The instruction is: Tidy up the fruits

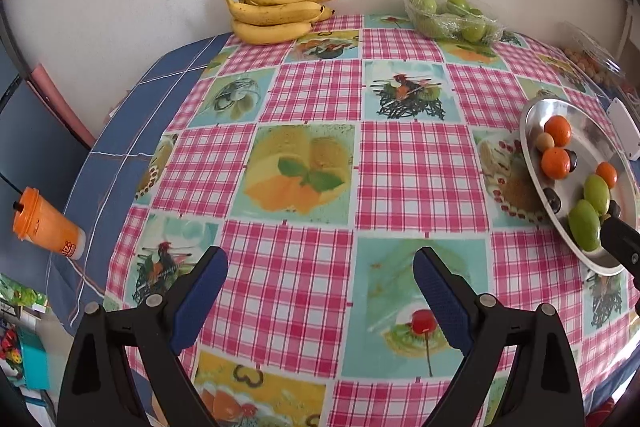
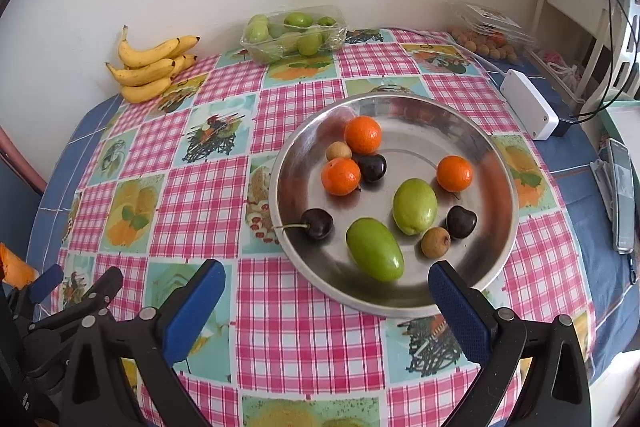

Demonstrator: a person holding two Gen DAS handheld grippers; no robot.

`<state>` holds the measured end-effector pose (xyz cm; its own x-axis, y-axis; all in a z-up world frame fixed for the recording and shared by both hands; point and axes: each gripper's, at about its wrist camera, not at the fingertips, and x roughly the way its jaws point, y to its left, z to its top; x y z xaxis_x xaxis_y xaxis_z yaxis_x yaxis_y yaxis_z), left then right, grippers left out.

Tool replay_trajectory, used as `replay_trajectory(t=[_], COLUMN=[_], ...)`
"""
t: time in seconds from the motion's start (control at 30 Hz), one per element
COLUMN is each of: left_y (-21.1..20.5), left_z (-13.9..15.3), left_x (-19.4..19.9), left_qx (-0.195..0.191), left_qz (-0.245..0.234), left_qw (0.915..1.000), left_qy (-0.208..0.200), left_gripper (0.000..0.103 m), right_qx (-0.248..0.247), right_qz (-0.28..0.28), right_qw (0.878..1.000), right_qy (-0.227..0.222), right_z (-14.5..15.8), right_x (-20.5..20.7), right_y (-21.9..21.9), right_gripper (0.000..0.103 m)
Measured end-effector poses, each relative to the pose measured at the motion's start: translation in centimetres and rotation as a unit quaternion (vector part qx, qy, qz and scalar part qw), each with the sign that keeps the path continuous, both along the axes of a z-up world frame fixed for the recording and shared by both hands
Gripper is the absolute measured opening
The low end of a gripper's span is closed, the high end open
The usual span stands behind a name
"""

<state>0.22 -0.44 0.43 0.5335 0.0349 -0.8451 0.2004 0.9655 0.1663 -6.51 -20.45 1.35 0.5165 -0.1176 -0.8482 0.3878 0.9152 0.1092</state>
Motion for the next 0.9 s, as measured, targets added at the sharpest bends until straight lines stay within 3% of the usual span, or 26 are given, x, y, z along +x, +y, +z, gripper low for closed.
replay_trajectory(t=[0.4, 0.9], left_y=[0.4, 0.4], left_z=[0.5, -0.2], left_x=[-0.9, -0.6], left_qx=[-0.01, -0.007], left_qz=[-0.002, 0.007], left_qw=[0.9999, 0.9999], left_qy=[-0.014, 0.008], left_gripper=[0.094, 0.094], right_qx=[-0.01, -0.007], right_qz=[0.0, -0.009], right_qw=[1.0, 1.0], right_qy=[0.006, 0.013], right_z=[0.0, -0.4], right_x=[-1.5, -1.5], right_y=[0.6, 0.0], right_gripper=[0.103, 0.103])
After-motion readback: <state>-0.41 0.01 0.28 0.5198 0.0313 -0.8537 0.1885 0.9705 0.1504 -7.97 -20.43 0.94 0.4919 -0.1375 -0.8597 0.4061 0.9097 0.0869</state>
